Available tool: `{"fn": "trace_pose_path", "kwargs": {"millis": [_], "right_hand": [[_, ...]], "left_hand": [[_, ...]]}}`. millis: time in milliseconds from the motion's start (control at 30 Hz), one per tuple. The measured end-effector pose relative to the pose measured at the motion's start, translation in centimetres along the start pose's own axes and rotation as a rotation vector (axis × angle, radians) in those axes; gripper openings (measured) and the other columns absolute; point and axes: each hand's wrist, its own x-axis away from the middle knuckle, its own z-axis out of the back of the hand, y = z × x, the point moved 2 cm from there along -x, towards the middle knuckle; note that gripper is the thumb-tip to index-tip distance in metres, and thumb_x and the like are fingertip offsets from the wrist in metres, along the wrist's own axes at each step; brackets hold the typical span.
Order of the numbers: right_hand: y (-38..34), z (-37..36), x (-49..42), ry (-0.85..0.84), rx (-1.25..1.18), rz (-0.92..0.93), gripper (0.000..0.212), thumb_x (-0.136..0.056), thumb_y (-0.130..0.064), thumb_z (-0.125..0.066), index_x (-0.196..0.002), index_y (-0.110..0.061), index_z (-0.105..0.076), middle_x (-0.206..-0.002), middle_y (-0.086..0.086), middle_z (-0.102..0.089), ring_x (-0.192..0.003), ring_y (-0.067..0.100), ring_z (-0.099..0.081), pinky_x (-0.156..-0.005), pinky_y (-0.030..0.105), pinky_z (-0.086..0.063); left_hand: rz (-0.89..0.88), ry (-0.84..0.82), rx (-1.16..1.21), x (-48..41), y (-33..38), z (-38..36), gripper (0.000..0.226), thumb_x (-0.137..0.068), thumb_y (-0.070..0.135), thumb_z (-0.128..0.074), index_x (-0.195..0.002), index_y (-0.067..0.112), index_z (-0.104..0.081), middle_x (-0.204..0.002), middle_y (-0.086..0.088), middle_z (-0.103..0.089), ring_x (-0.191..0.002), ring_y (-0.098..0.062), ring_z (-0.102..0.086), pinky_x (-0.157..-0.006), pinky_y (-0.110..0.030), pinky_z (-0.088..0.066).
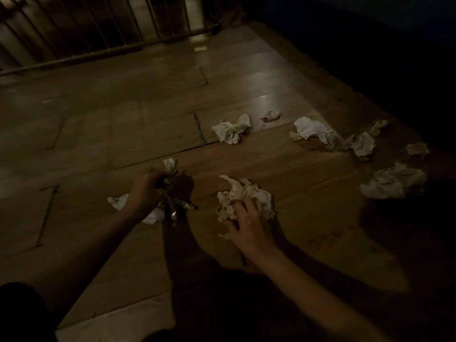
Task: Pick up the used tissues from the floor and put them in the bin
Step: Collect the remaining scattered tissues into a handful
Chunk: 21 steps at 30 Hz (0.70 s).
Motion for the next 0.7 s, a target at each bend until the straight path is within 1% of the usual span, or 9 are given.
{"fn": "trace_pose_path", "kwargs": {"millis": [100,167,233,333,400,467,533,600,700], "right_hand": [[0.1,-0.3,0.1,0.000,0.064,0.036,0.033,-0.079,-0.015,-0.067,-0.110,-0.016,-0.057,-0.123,0.011,-0.052,-0.112,0.034,-0.046,-0.087,0.043,-0.049],[-0.2,-0.4,0.3,0.048,0.101,0.074,0.035,-0.070,-0.001,-0.070,-0.100,-0.017,-0.063,-0.109,0.011,-0.061,-0.098,0.033,-0.056,-0.072,0.038,-0.053],[-0.2,-0.5,0.5,0.078,0.085,0.104,0.038,-0.064,0.005,-0.072,-0.096,-0.016,-0.065,-0.101,0.010,-0.064,-0.091,0.030,-0.059,-0.066,0.034,-0.052],[0.0,-0.8,0.5,0.079,-0.032,0.104,0.036,-0.069,0.007,-0.067,-0.099,-0.012,-0.065,-0.104,0.012,-0.062,-0.097,0.030,-0.056,-0.074,0.034,-0.050],[-0.1,-0.8,0.0,0.086,-0.083,0.110,0.033,-0.072,0.009,-0.063,-0.099,-0.010,-0.064,-0.102,0.011,-0.061,-0.096,0.028,-0.056,-0.072,0.032,-0.049],[-0.6,-0.8,-1.3,0.094,-0.118,0.131,0.031,-0.075,0.008,-0.059,-0.100,-0.010,-0.064,-0.100,0.011,-0.061,-0.094,0.028,-0.057,-0.069,0.032,-0.049],[-1.5,-0.7,-3.6,0.118,-0.133,0.164,0.031,-0.075,0.005,-0.055,-0.102,-0.009,-0.063,-0.100,0.014,-0.062,-0.093,0.031,-0.056,-0.071,0.033,-0.046],[-3.0,-0.7,-6.7,0.122,-0.121,0.203,0.033,-0.076,0.006,-0.056,-0.105,-0.008,-0.064,-0.105,0.016,-0.062,-0.095,0.033,-0.055,-0.074,0.031,-0.042],[-6.1,-1.0,-11.4,0.104,-0.147,0.259,0.032,-0.079,0.005,-0.056,-0.106,-0.010,-0.063,-0.109,0.013,-0.062,-0.099,0.030,-0.054,-0.078,0.034,-0.045]], "left_hand": [[0.024,0.008,-0.049,3.0,-0.8,0.6,0.034,-0.072,0.002,-0.067,-0.106,0.004,-0.066,-0.099,-0.020,-0.066,-0.088,-0.031,-0.063,-0.074,-0.034,-0.047],[0.015,0.005,-0.062,4.1,-1.0,0.5,0.035,-0.075,0.012,-0.060,-0.109,0.005,-0.065,-0.104,-0.021,-0.065,-0.092,-0.036,-0.064,-0.077,-0.038,-0.050],[0.008,0.029,-0.171,4.9,-1.0,0.1,0.040,-0.079,0.028,-0.053,-0.116,0.015,-0.061,-0.113,-0.018,-0.064,-0.101,-0.042,-0.060,-0.084,-0.047,-0.047],[0.291,-0.044,-0.246,5.6,-0.2,-1.1,0.053,-0.083,0.061,-0.040,-0.132,0.042,-0.036,-0.146,-0.002,-0.038,-0.133,-0.042,-0.031,-0.103,-0.062,-0.026],[0.424,-0.100,-0.189,5.7,0.0,-2.6,0.063,-0.077,0.073,-0.040,-0.133,0.047,-0.028,-0.152,-0.002,-0.026,-0.136,-0.043,-0.023,-0.104,-0.066,-0.024],[0.416,-0.072,-0.184,5.6,0.8,-3.5,0.060,-0.075,0.068,-0.047,-0.128,0.042,-0.037,-0.143,-0.011,-0.036,-0.128,-0.044,-0.036,-0.099,-0.062,-0.038],[0.346,0.009,-0.146,5.3,1.6,-3.9,0.038,-0.079,0.044,-0.054,-0.114,0.028,-0.055,-0.118,-0.015,-0.057,-0.106,-0.039,-0.054,-0.085,-0.050,-0.050],[0.279,0.060,-0.092,5.3,1.9,-3.9,0.022,-0.081,0.017,-0.051,-0.097,0.017,-0.065,-0.096,-0.014,-0.066,-0.087,-0.034,-0.059,-0.071,-0.042,-0.054],[0.153,0.076,-0.103,5.5,1.8,-3.3,0.023,-0.080,0.006,-0.054,-0.093,0.015,-0.071,-0.084,-0.012,-0.069,-0.077,-0.029,-0.063,-0.057,-0.029,-0.047]]}}
